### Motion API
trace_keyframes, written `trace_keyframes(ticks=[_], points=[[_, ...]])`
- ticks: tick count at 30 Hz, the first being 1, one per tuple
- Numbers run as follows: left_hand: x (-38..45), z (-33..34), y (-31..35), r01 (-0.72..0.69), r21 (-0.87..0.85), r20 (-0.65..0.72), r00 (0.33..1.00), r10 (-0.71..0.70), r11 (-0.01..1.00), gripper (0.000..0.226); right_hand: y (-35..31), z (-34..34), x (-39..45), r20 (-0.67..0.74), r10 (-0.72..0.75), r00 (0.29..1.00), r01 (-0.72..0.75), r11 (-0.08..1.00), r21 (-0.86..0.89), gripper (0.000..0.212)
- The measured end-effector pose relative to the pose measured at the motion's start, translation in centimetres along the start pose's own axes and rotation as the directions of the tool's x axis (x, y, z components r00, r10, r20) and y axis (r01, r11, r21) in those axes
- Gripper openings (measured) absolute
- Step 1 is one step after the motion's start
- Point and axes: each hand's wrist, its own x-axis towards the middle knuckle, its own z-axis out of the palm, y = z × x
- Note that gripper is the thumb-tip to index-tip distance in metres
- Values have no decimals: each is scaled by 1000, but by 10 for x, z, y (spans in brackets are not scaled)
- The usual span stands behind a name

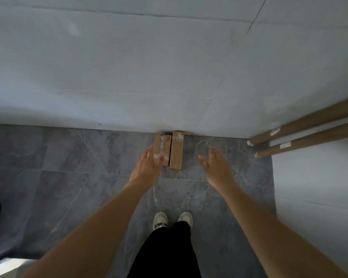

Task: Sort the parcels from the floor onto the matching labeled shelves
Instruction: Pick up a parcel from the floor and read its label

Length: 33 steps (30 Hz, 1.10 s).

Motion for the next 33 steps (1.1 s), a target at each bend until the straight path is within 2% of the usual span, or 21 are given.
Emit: trace_keyframes(ticks=[5,8,11,13,15,20,23,25,28,30,33], points=[[50,53,-32,105,-229,0,994,-107,968,69,21,69,43,49,129,990,-137,963,233,66],[83,82,-45,134,-309,-15,989,-146,941,67,31,101,71,76,202,976,-215,884,415,60],[137,118,-57,155,-409,-52,980,-193,899,65,42,137,115,93,337,937,-317,709,630,50],[176,149,-75,205,-486,-54,963,-263,850,64,50,170,150,190,426,884,-421,552,720,55],[217,186,-100,220,-508,-33,961,-275,832,63,62,210,185,262,450,854,-472,455,756,58],[313,262,-153,138,-515,-57,979,-194,846,59,92,313,273,282,387,878,-428,371,824,56],[363,286,-160,40,-511,-149,980,-135,858,53,97,351,316,208,303,930,-320,388,864,55],[388,295,-158,-34,-514,-184,980,-71,857,45,97,367,341,178,243,954,-259,360,896,59],[410,304,-152,-66,-506,-216,975,-52,860,43,102,374,362,278,182,943,-319,263,910,72],[414,308,-149,-51,-491,-223,972,-68,870,45,104,372,366,324,134,936,-348,246,905,74],[403,308,-141,-32,-516,-142,989,-48,856,45,106,367,354,377,103,921,-389,166,906,74]])
